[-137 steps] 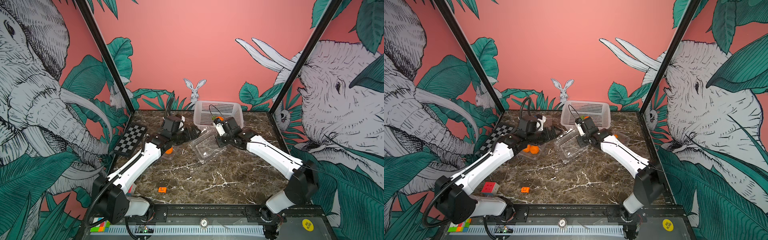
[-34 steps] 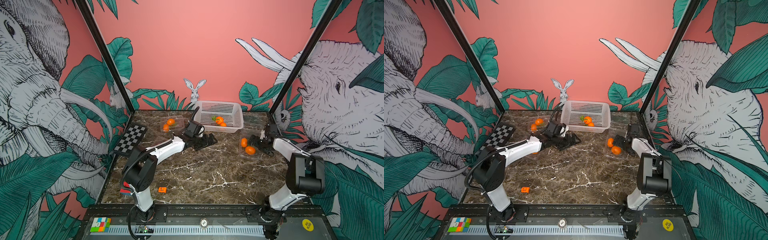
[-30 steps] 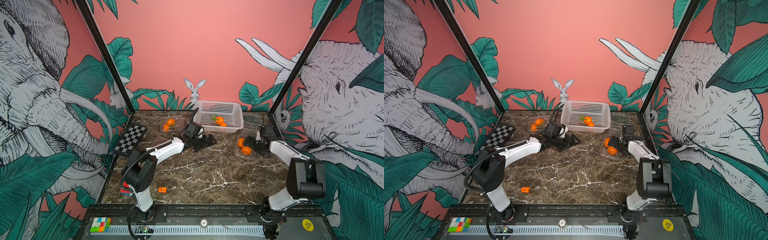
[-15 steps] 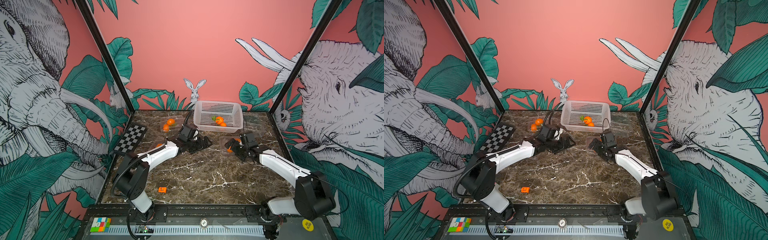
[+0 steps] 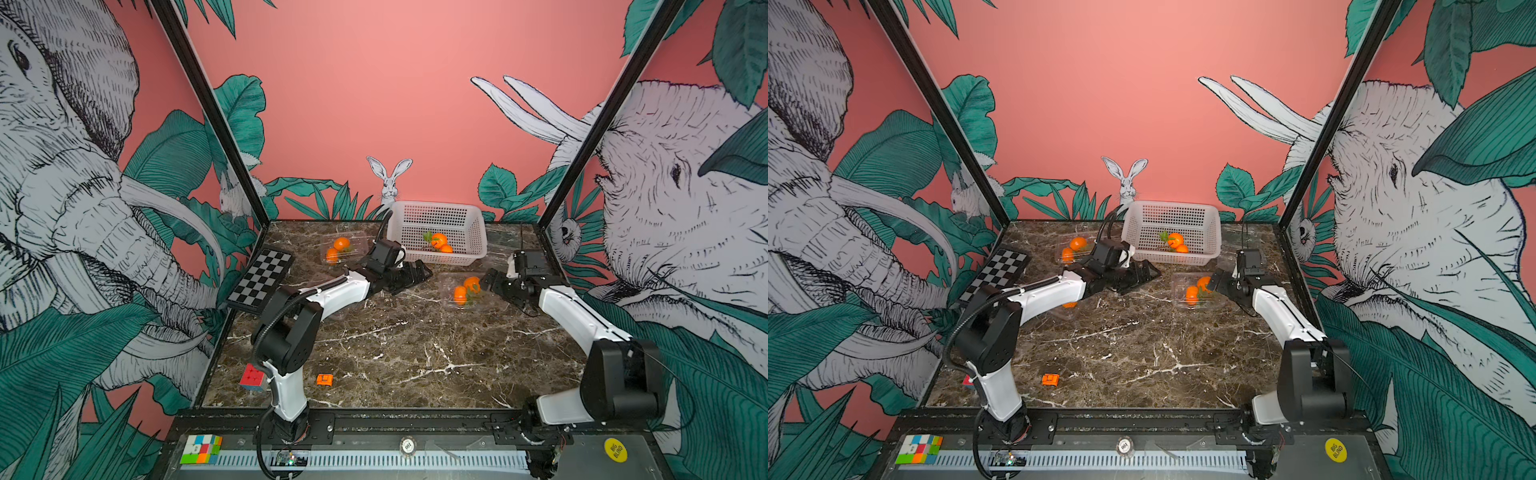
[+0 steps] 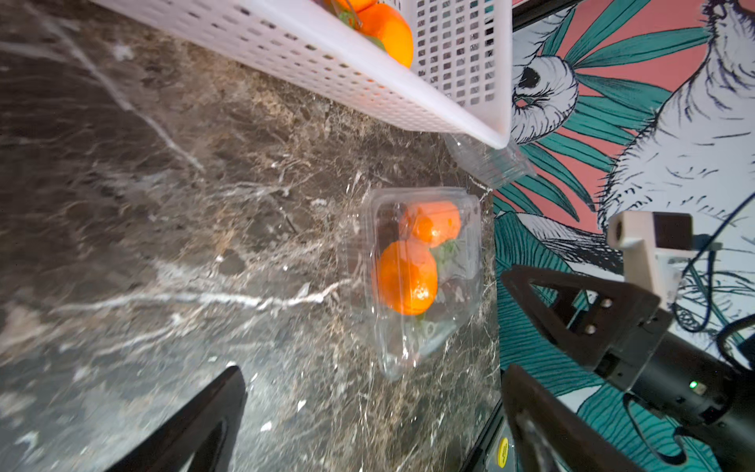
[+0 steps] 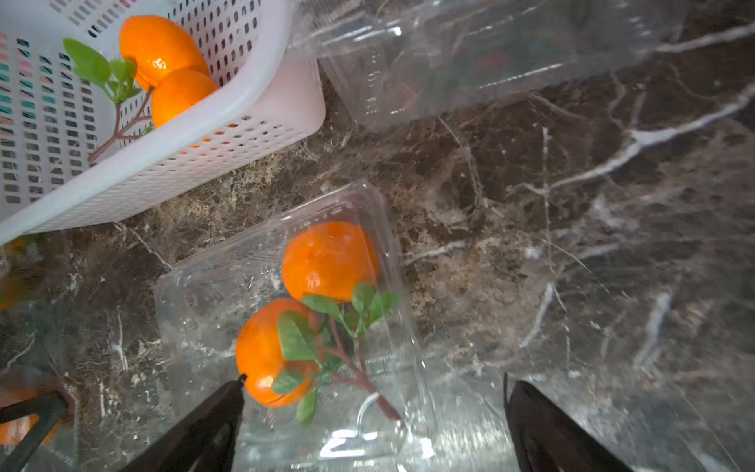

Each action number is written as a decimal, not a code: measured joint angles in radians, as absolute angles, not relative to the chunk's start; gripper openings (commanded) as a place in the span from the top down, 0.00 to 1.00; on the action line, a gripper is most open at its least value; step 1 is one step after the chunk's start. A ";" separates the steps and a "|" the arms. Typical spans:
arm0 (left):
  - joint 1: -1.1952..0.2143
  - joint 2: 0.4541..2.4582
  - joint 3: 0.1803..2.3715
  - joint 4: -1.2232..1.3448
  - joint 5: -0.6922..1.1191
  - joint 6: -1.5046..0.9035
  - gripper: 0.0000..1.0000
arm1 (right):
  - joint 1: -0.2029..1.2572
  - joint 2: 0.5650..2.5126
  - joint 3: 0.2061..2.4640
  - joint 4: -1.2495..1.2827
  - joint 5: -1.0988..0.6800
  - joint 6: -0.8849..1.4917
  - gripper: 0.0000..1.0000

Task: Take oranges out of containers
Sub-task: Move the packing box to the center of the board.

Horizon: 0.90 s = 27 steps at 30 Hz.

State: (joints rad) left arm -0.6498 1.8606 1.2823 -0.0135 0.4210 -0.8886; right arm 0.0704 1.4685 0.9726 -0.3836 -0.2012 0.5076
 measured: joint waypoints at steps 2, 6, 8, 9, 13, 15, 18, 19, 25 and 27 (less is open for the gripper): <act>-0.665 1.905 1.320 0.010 0.422 -0.901 0.01 | 0.070 1.525 0.991 -0.360 -0.229 0.470 0.01; -0.690 1.957 1.348 0.056 0.429 -0.928 0.01 | 0.071 1.595 0.996 -0.305 -0.285 0.429 0.01; -0.698 1.967 1.348 0.064 0.433 -0.941 0.01 | 0.079 1.615 0.996 -0.283 -0.307 0.416 0.01; -0.700 1.969 1.346 0.073 0.435 -0.948 0.01 | 0.084 1.623 0.996 -0.274 -0.313 0.411 0.01; -0.699 1.969 1.324 0.118 0.439 -0.966 0.01 | 0.133 1.638 1.010 -0.266 -0.321 0.403 0.01; -0.691 1.968 1.304 0.136 0.443 -0.970 0.01 | 0.179 1.639 1.028 -0.265 -0.318 0.405 0.01; -0.673 1.955 1.255 0.148 0.448 -0.969 0.01 | 0.245 1.639 1.043 -0.239 -0.316 0.421 0.01; -0.661 1.947 1.234 0.146 0.450 -0.968 0.01 | 0.264 1.639 1.045 -0.233 -0.314 0.432 0.01; -0.530 1.854 1.127 0.088 0.456 -0.920 0.01 | 0.387 1.660 1.047 -0.183 -0.308 0.521 0.01; -0.479 1.816 1.102 0.058 0.456 -0.895 0.01 | 0.429 1.683 1.058 -0.173 -0.308 0.548 0.02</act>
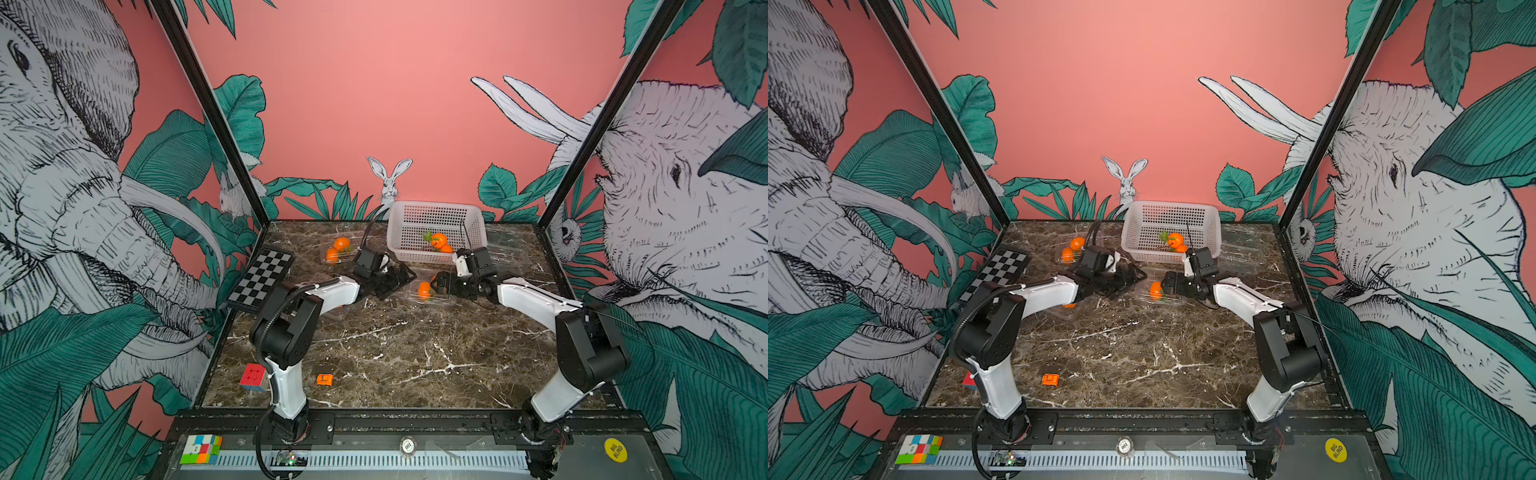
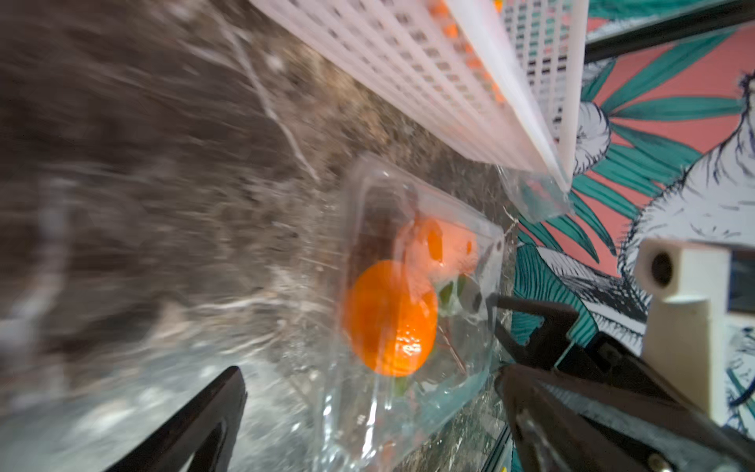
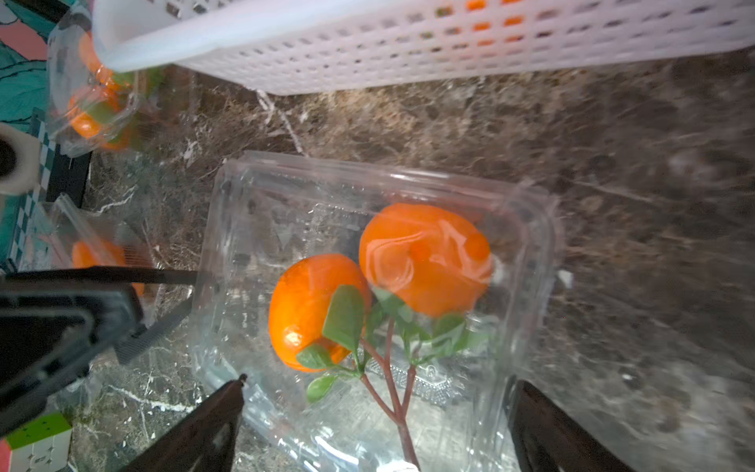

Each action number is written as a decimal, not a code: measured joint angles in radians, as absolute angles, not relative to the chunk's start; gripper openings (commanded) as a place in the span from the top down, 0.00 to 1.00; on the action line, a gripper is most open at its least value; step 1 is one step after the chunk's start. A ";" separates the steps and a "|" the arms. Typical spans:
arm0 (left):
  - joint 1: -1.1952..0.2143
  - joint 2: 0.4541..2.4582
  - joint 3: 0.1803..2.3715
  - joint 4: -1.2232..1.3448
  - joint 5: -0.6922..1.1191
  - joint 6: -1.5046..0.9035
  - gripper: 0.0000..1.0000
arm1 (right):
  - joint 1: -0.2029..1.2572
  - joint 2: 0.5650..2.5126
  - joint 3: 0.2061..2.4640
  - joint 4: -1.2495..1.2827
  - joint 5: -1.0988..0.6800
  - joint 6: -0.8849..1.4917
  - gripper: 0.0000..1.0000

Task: Take oranges out of containers
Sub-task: Move the packing box to the center of the board, then open the packing box at the center of the board.

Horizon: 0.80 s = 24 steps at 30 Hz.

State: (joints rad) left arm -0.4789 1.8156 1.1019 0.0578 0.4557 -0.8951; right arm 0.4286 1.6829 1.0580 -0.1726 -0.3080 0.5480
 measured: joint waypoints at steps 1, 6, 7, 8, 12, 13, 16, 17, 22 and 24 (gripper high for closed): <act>-0.457 1.803 1.098 0.044 0.454 -0.884 0.01 | 0.452 1.695 1.065 -0.167 -0.309 0.556 0.02; -0.426 1.765 1.115 -0.062 0.450 -0.788 0.01 | 0.514 1.694 1.071 -0.159 -0.329 0.585 0.01; -0.429 1.765 1.126 -0.084 0.450 -0.770 0.01 | 0.509 1.683 1.065 -0.158 -0.329 0.587 0.01; -0.431 1.765 1.136 -0.102 0.449 -0.754 0.01 | 0.500 1.670 1.055 -0.156 -0.329 0.591 0.01; -0.435 1.775 1.198 -0.183 0.455 -0.694 0.01 | 0.416 1.582 0.970 -0.105 -0.353 0.639 0.01; -0.436 1.785 1.222 -0.197 0.458 -0.681 0.01 | 0.396 1.568 0.945 -0.079 -0.364 0.660 0.01; -0.436 1.824 1.275 -0.212 0.480 -0.654 0.01 | 0.363 1.567 0.896 -0.004 -0.397 0.723 0.01; -0.436 1.838 1.287 -0.212 0.490 -0.649 0.01 | 0.364 1.570 0.882 0.020 -0.408 0.743 0.02; -0.435 1.910 1.318 -0.212 0.537 -0.643 0.01 | 0.382 1.610 0.821 0.204 -0.468 0.882 0.02; -0.436 1.931 1.318 -0.212 0.551 -0.647 0.01 | 0.390 1.639 0.819 0.264 -0.482 0.927 0.02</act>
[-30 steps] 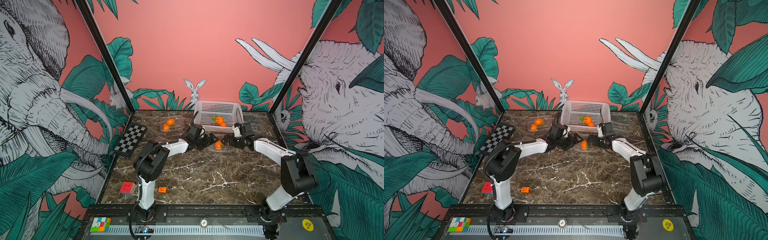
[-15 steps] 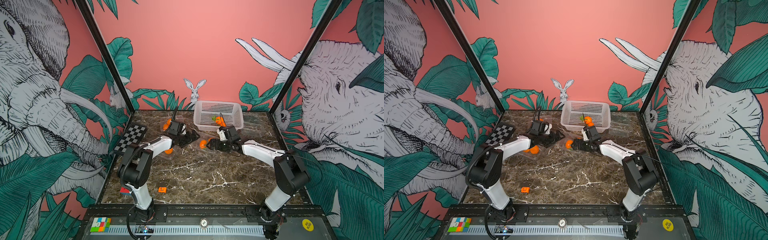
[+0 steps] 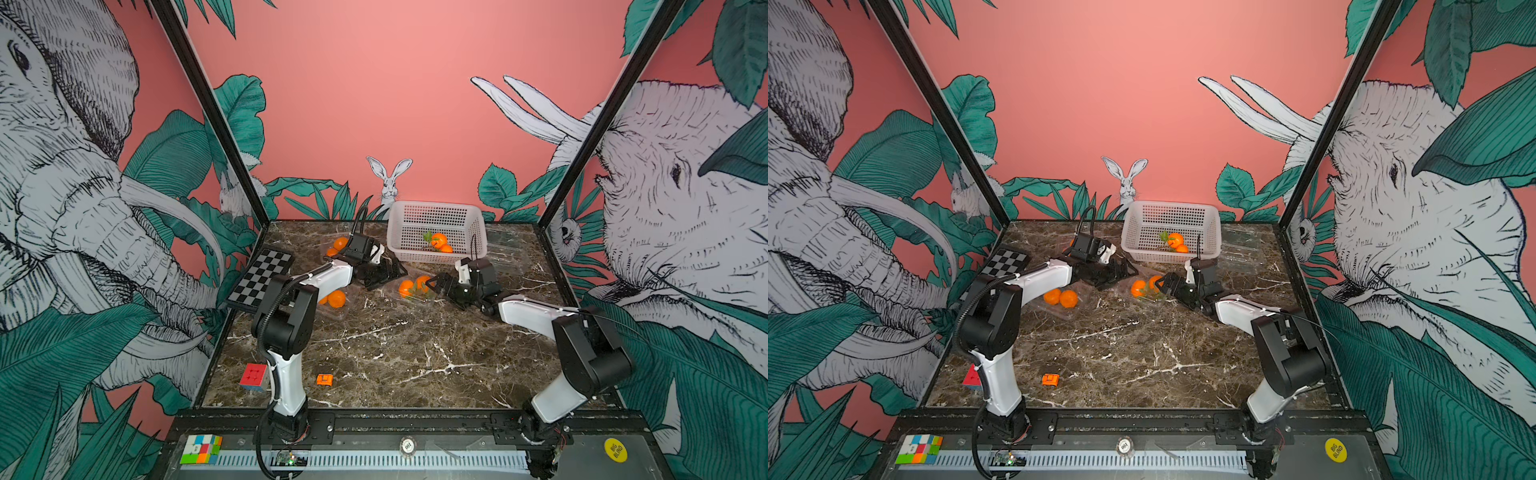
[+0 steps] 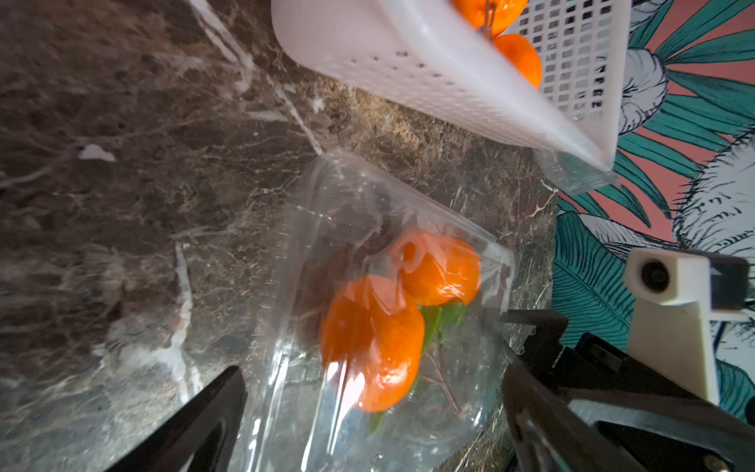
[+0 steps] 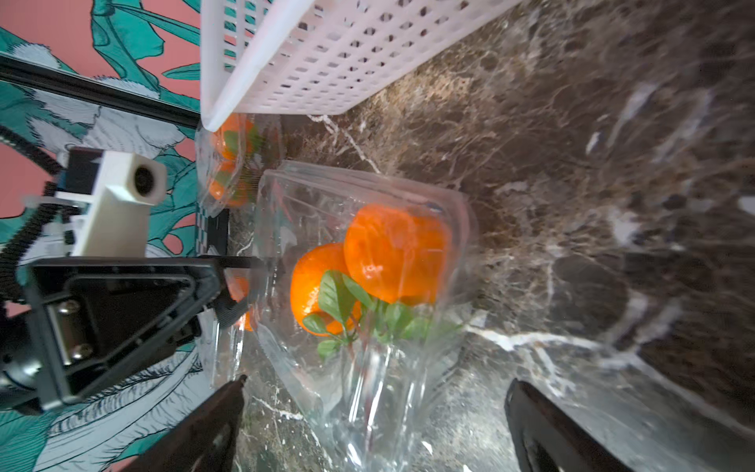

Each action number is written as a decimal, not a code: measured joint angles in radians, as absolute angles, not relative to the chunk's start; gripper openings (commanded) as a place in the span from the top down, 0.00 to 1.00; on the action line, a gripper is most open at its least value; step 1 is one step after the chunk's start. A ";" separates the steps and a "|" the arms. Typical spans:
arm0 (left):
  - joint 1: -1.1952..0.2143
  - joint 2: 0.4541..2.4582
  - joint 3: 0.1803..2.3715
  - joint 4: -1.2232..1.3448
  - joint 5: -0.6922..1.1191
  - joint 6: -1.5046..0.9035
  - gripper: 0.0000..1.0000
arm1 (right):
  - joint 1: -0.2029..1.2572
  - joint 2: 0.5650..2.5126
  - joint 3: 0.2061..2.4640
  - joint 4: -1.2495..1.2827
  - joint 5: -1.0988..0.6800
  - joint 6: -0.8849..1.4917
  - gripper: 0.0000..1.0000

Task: Take oranges out of containers
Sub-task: Open the packing box at the center of the board.

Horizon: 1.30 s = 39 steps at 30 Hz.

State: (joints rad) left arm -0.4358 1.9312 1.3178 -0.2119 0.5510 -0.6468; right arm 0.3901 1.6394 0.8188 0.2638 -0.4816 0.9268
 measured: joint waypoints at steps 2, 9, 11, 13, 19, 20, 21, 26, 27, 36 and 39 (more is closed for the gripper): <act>-0.436 1.943 1.318 -0.211 0.563 -0.655 0.01 | 0.396 1.657 0.819 0.312 -0.489 0.965 0.01; -0.435 1.945 1.315 -0.165 0.586 -0.695 0.01 | 0.400 1.687 0.819 0.442 -0.499 1.048 0.01; -0.434 1.945 1.311 -0.148 0.592 -0.712 0.01 | 0.399 1.690 0.817 0.455 -0.498 1.061 0.01; -0.433 1.945 1.307 -0.139 0.595 -0.723 0.01 | 0.400 1.690 0.815 0.467 -0.498 1.069 0.02; -0.432 1.945 1.307 -0.128 0.595 -0.736 0.01 | 0.399 1.690 0.809 0.482 -0.498 1.082 0.01; -0.432 1.945 1.307 -0.128 0.595 -0.737 0.01 | 0.399 1.690 0.808 0.482 -0.498 1.085 0.02; -0.431 1.945 1.307 -0.128 0.595 -0.737 0.01 | 0.399 1.690 0.807 0.482 -0.498 1.088 0.01; -0.431 1.945 1.303 -0.126 0.595 -0.737 0.01 | 0.398 1.689 0.807 0.482 -0.498 1.089 0.01; -0.431 1.945 1.298 -0.124 0.595 -0.737 0.01 | 0.398 1.688 0.805 0.482 -0.497 1.088 0.02; -0.431 1.945 1.270 -0.120 0.595 -0.736 0.01 | 0.389 1.673 0.792 0.482 -0.507 1.089 0.01; -0.431 1.945 1.267 -0.119 0.595 -0.737 0.01 | 0.389 1.673 0.792 0.483 -0.511 1.089 0.01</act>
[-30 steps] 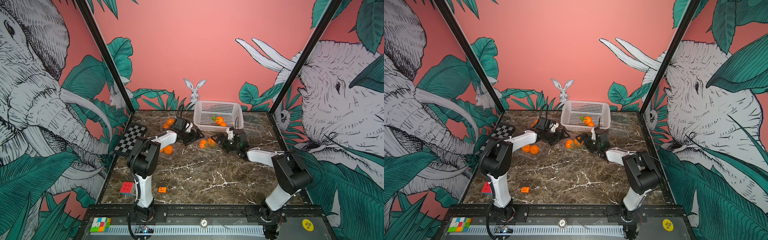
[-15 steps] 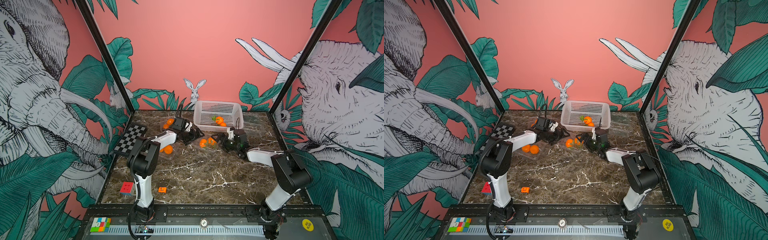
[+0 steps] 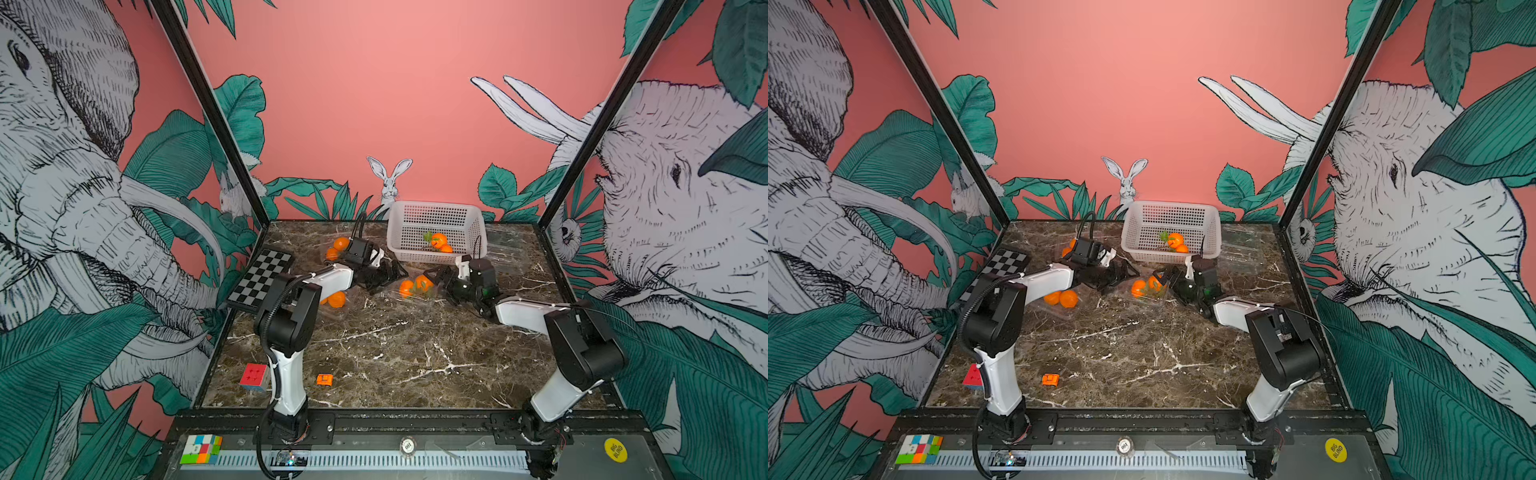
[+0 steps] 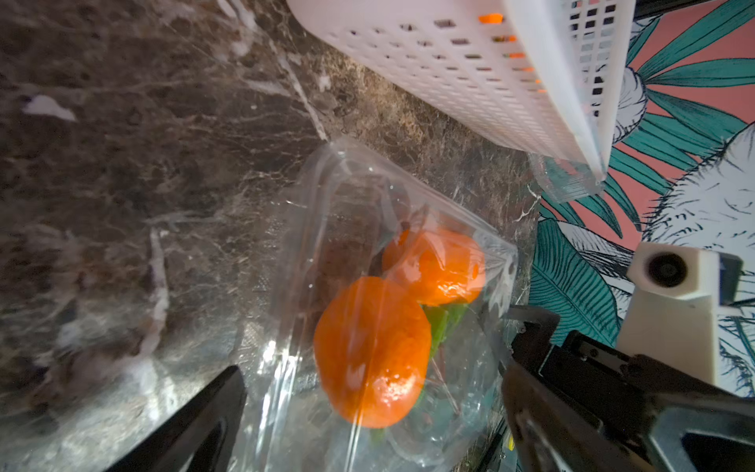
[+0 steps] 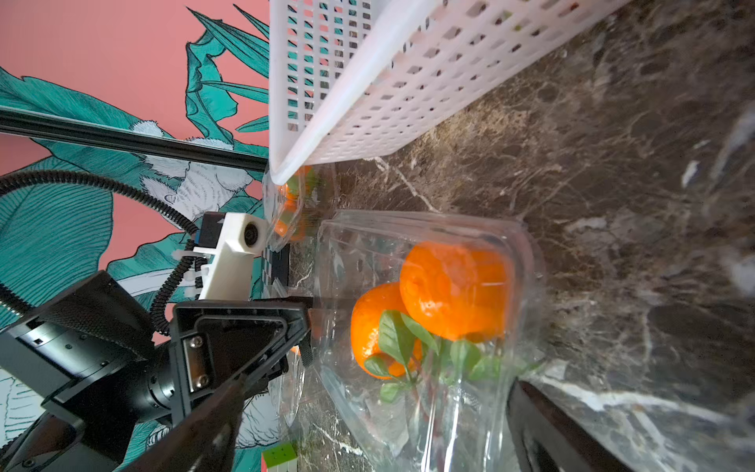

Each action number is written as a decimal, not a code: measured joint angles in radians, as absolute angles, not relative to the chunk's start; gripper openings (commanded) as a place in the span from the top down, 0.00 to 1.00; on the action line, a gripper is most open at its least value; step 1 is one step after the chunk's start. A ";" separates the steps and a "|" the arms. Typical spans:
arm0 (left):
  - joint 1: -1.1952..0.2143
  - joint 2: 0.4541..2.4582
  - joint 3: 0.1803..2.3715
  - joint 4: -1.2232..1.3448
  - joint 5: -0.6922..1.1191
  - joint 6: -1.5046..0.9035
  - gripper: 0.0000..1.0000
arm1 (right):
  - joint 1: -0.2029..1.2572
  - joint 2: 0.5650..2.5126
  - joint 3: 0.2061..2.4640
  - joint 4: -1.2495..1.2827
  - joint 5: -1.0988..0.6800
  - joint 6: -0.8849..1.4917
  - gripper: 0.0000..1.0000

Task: Take oranges out of containers
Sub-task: Open the packing box at the center of the board.

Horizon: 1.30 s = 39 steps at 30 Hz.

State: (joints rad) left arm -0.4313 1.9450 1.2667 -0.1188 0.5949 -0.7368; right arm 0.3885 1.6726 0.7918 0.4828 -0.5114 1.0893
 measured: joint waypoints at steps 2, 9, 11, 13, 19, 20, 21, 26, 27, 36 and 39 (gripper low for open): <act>-0.431 1.945 1.263 -0.117 0.595 -0.737 0.01 | 0.389 1.673 0.792 0.483 -0.514 1.091 0.01; -0.431 1.945 1.254 -0.105 0.595 -0.740 0.01 | 0.388 1.673 0.792 0.501 -0.518 1.103 0.01; -0.431 1.945 1.253 -0.104 0.595 -0.741 0.01 | 0.388 1.673 0.792 0.506 -0.520 1.106 0.01; -0.431 1.945 1.252 -0.103 0.595 -0.741 0.01 | 0.388 1.671 0.792 0.508 -0.521 1.111 0.01; -0.431 1.945 1.250 -0.102 0.595 -0.742 0.01 | 0.388 1.656 0.792 0.502 -0.521 1.111 0.01; -0.431 1.945 1.250 -0.102 0.595 -0.742 0.01 | 0.388 1.652 0.792 0.502 -0.521 1.110 0.01; -0.431 1.945 1.250 -0.102 0.595 -0.743 0.01 | 0.388 1.648 0.792 0.501 -0.521 1.110 0.01; -0.431 1.945 1.250 -0.102 0.595 -0.744 0.01 | 0.388 1.645 0.790 0.496 -0.521 1.107 0.01; -0.431 1.945 1.250 -0.102 0.595 -0.745 0.01 | 0.388 1.645 0.789 0.496 -0.521 1.108 0.01; -0.431 1.945 1.246 -0.096 0.595 -0.753 0.01 | 0.389 1.647 0.786 0.525 -0.536 1.128 0.01; -0.431 1.945 1.242 -0.090 0.595 -0.760 0.01 | 0.391 1.649 0.778 0.549 -0.536 1.149 0.02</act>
State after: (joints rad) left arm -0.4313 1.9450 1.2415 -0.0902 0.5949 -0.7601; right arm 0.3912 1.6485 0.7780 0.5491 -0.5362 1.1492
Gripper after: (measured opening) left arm 0.992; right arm 0.986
